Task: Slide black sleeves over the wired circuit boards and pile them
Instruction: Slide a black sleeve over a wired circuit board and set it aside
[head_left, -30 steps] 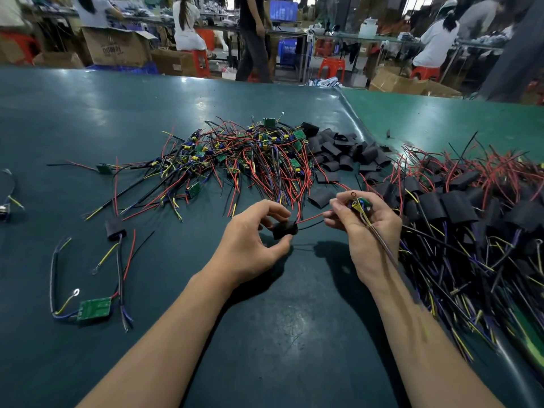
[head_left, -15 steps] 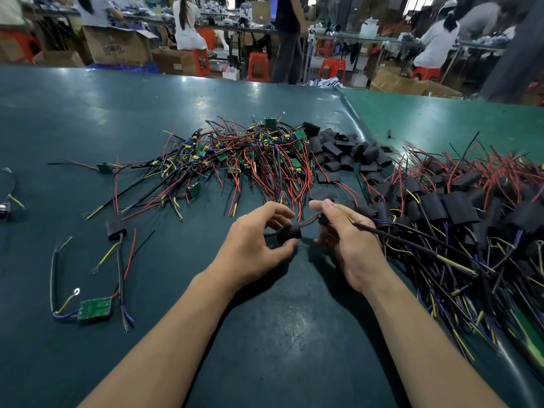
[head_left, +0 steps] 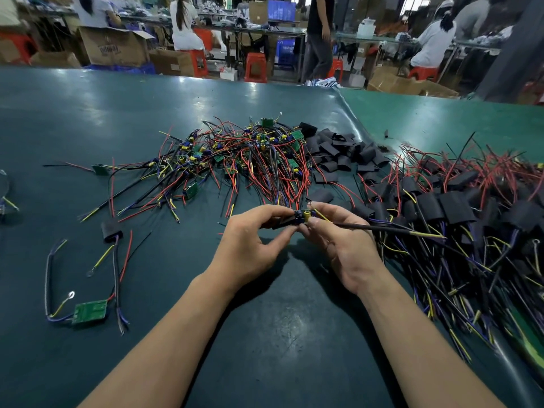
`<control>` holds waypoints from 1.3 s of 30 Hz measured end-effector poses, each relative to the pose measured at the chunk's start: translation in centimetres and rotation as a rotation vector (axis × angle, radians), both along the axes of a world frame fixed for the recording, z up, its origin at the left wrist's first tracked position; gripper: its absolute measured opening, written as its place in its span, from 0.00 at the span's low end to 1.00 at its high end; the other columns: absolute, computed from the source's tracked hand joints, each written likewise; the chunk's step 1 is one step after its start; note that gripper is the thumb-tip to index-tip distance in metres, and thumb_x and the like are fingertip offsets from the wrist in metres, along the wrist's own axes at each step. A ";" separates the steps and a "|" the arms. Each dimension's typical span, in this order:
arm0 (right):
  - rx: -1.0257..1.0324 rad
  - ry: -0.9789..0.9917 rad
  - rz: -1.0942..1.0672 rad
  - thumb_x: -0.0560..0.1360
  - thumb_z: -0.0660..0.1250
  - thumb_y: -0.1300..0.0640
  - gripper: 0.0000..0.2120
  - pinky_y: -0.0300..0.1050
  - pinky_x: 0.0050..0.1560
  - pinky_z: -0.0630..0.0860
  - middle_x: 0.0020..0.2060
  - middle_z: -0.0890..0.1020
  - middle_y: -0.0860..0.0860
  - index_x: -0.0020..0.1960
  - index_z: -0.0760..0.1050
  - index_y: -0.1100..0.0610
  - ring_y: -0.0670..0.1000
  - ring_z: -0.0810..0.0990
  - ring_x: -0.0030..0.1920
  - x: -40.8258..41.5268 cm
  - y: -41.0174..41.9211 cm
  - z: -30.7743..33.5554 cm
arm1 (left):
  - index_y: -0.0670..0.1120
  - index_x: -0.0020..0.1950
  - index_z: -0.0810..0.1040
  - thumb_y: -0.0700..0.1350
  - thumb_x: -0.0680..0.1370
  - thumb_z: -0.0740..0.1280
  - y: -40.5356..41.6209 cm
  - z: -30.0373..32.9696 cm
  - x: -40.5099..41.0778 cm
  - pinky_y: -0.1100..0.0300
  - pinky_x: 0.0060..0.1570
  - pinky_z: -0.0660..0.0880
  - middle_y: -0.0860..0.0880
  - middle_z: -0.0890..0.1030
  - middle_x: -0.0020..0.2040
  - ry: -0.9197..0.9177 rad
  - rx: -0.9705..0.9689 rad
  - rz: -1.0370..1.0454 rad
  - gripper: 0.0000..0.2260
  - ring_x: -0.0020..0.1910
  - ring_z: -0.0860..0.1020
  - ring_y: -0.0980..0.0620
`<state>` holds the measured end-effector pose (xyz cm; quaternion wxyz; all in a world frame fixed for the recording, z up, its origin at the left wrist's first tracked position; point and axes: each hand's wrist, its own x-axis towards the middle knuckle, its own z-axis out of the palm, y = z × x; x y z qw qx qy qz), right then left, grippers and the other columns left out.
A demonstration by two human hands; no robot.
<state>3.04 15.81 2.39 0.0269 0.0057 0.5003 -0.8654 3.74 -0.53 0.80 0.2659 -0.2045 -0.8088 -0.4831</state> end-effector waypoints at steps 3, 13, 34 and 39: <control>0.037 0.017 -0.018 0.73 0.65 0.76 0.11 0.39 0.41 0.81 0.40 0.85 0.60 0.49 0.80 0.65 0.55 0.85 0.40 -0.1 0.2 0.0 | 0.42 0.56 0.83 0.35 0.75 0.72 0.1 0.0 0.1 0.64 0.54 0.77 0.51 0.85 0.51 -0.010 0.006 -0.031 0.11 0.50 0.82 0.60; 0.113 0.011 -0.081 0.73 0.69 0.72 0.07 0.39 0.40 0.80 0.36 0.83 0.54 0.46 0.79 0.62 0.51 0.82 0.37 -0.5 0.6 -0.3 | 0.40 0.51 0.85 0.35 0.71 0.77 -0.2 0.3 0.2 0.65 0.58 0.76 0.48 0.84 0.53 0.006 -0.038 -0.068 0.10 0.53 0.82 0.58; 0.141 -0.035 -0.059 0.73 0.71 0.70 0.06 0.40 0.39 0.81 0.35 0.84 0.53 0.43 0.79 0.61 0.50 0.83 0.36 -0.8 0.7 -0.9 | 0.47 0.55 0.85 0.43 0.71 0.77 -0.6 0.0 0.4 0.49 0.51 0.78 0.49 0.86 0.47 -0.132 -0.247 0.088 0.13 0.47 0.83 0.48; 0.141 -0.034 -0.052 0.73 0.71 0.70 0.05 0.40 0.38 0.80 0.35 0.84 0.53 0.43 0.79 0.61 0.49 0.83 0.36 -0.8 0.7 -0.9 | 0.49 0.57 0.85 0.46 0.72 0.77 -0.6 0.0 0.3 0.48 0.50 0.78 0.47 0.86 0.46 -0.159 -0.283 0.077 0.14 0.46 0.82 0.45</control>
